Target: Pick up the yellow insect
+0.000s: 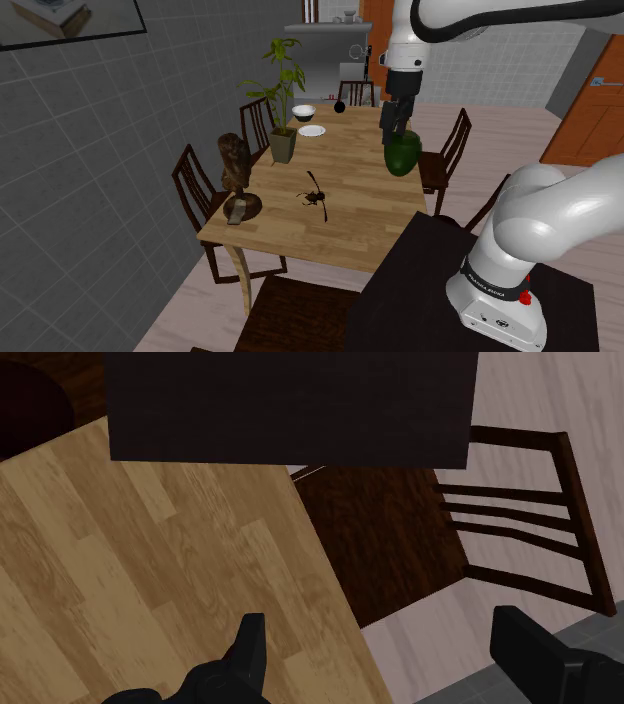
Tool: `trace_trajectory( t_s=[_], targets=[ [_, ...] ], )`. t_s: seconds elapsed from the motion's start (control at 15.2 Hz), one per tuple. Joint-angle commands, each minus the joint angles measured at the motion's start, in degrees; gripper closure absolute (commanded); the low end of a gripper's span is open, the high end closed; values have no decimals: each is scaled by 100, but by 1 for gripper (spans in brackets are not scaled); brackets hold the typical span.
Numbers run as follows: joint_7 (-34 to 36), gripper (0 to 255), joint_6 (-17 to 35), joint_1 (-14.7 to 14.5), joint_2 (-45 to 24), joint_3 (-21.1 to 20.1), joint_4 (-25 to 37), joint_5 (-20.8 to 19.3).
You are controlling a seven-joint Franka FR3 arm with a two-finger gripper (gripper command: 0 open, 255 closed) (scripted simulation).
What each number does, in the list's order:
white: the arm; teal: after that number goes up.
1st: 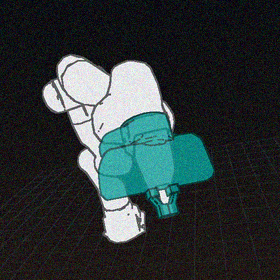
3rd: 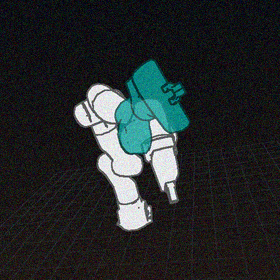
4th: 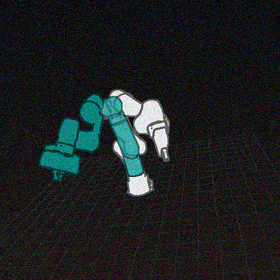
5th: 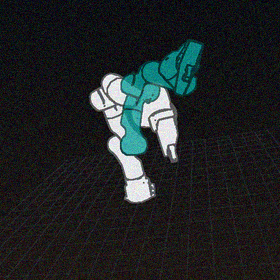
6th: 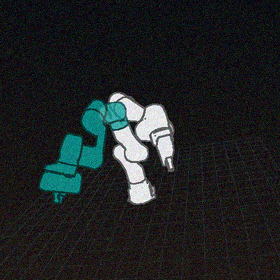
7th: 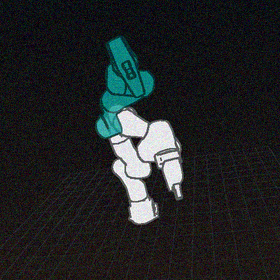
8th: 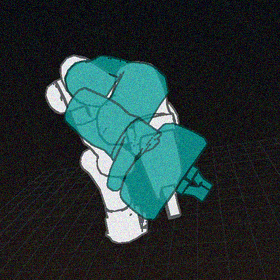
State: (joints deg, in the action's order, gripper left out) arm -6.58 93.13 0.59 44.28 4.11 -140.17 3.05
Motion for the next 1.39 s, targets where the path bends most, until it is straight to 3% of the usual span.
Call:
trace_trajectory(
  t_s=[0.0,0.66,1.32],
  targets=[
    [0,0,0,0,0,0,0,0],
    [-1357,0,1694,-168,-1911,534,110,-321],
    [-2682,0,2956,-330,-4202,836,1049,-165]
  ],
)
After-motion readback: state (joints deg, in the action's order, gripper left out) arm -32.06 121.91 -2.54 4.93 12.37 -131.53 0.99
